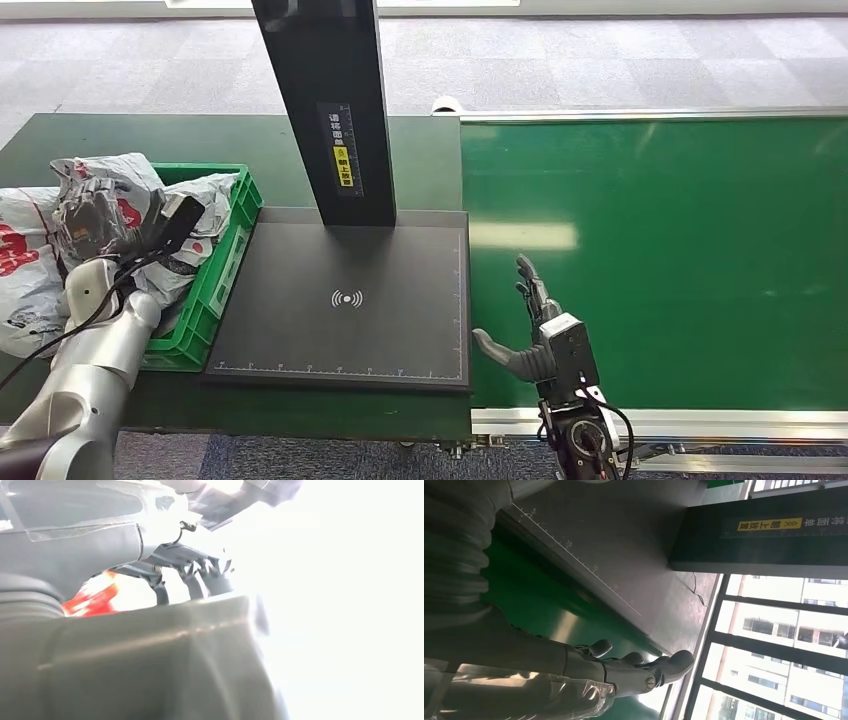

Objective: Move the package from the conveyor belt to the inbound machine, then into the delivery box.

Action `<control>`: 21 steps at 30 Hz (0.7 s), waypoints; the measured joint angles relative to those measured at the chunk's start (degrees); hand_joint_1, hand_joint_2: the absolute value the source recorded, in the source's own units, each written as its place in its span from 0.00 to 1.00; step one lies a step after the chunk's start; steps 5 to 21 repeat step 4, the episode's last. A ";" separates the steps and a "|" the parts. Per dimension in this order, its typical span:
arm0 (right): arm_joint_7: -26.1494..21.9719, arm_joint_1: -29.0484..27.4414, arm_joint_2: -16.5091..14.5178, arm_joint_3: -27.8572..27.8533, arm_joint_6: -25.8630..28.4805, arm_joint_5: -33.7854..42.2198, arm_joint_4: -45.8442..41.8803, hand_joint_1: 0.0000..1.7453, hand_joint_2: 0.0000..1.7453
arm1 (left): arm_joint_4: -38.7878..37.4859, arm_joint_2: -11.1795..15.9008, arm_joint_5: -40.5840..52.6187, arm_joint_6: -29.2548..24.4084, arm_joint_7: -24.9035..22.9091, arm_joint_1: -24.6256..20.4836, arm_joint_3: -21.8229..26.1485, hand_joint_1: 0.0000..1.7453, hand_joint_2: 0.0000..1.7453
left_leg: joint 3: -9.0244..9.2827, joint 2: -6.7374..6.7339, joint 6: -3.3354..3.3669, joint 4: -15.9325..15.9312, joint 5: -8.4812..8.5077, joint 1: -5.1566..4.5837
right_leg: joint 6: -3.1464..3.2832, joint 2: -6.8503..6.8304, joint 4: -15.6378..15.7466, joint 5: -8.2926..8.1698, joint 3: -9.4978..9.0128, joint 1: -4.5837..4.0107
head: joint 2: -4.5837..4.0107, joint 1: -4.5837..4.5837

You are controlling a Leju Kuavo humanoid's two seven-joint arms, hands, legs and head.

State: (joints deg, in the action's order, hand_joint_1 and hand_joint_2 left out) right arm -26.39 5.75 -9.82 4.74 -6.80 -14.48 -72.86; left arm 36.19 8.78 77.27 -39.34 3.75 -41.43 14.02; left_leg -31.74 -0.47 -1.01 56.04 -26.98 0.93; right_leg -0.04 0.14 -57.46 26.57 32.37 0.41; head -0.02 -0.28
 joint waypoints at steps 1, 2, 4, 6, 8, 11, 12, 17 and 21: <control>0.02 -0.03 -0.05 0.04 0.16 0.17 -0.05 0.00 1.00 | 3.57 -1.51 -2.81 -0.53 8.02 0.61 2.93 0.00 0.00 | -0.10 0.00 0.00 0.01 0.00 0.00 | -0.01 0.00 0.00 -0.01 0.08 0.00 | 0.01 0.01; -0.02 0.01 -0.09 0.13 0.36 0.37 -0.03 0.00 1.00 | 6.89 -3.25 -5.86 -0.71 16.30 0.99 6.56 0.00 0.00 | -0.19 -0.04 0.00 0.01 -0.01 0.00 | -0.01 0.01 0.00 -0.02 0.15 0.00 | 0.01 0.01; -0.14 0.17 -0.13 0.33 0.61 0.72 0.07 0.00 1.00 | 11.93 -6.00 -11.01 -0.81 27.59 1.47 12.59 0.00 0.00 | -0.30 -0.18 -0.01 0.02 -0.03 -0.01 | -0.02 0.11 0.00 -0.05 0.26 0.01 | 0.02 0.01; -0.14 0.17 -0.13 0.33 0.61 0.72 0.07 0.00 1.00 | 11.93 -6.00 -11.01 -0.81 27.59 1.47 12.59 0.00 0.00 | -0.30 -0.18 -0.01 0.02 -0.03 -0.01 | -0.02 0.11 0.00 -0.05 0.26 0.01 | 0.02 0.01; -0.14 0.17 -0.13 0.33 0.61 0.72 0.07 0.00 1.00 | 11.93 -6.00 -11.01 -0.81 27.59 1.47 12.59 0.00 0.00 | -0.30 -0.18 -0.01 0.02 -0.03 -0.01 | -0.02 0.11 0.00 -0.05 0.26 0.01 | 0.02 0.01; -0.14 0.17 -0.13 0.33 0.61 0.72 0.07 0.00 1.00 | 11.93 -6.00 -11.01 -0.81 27.59 1.47 12.59 0.00 0.00 | -0.30 -0.18 -0.01 0.02 -0.03 -0.01 | -0.02 0.11 0.00 -0.05 0.26 0.01 | 0.02 0.01; -0.14 0.17 -0.13 0.33 0.61 0.72 0.07 0.00 1.00 | 11.93 -6.00 -11.01 -0.81 27.59 1.47 12.59 0.00 0.00 | -0.30 -0.18 -0.01 0.02 -0.03 -0.01 | -0.02 0.11 0.00 -0.05 0.26 0.01 | 0.02 0.01; -0.14 0.17 -0.13 0.33 0.61 0.72 0.07 0.00 1.00 | 11.93 -6.00 -11.01 -0.81 27.59 1.47 12.59 0.00 0.00 | -0.30 -0.18 -0.01 0.02 -0.03 -0.01 | -0.02 0.11 0.00 -0.05 0.26 0.01 | 0.02 0.01; -0.14 0.17 -0.13 0.33 0.61 0.72 0.07 0.00 1.00 | 11.93 -6.00 -11.01 -0.81 27.59 1.47 12.59 0.00 0.00 | -0.30 -0.18 -0.01 0.02 -0.03 -0.01 | -0.02 0.11 0.00 -0.05 0.26 0.01 | 0.02 0.01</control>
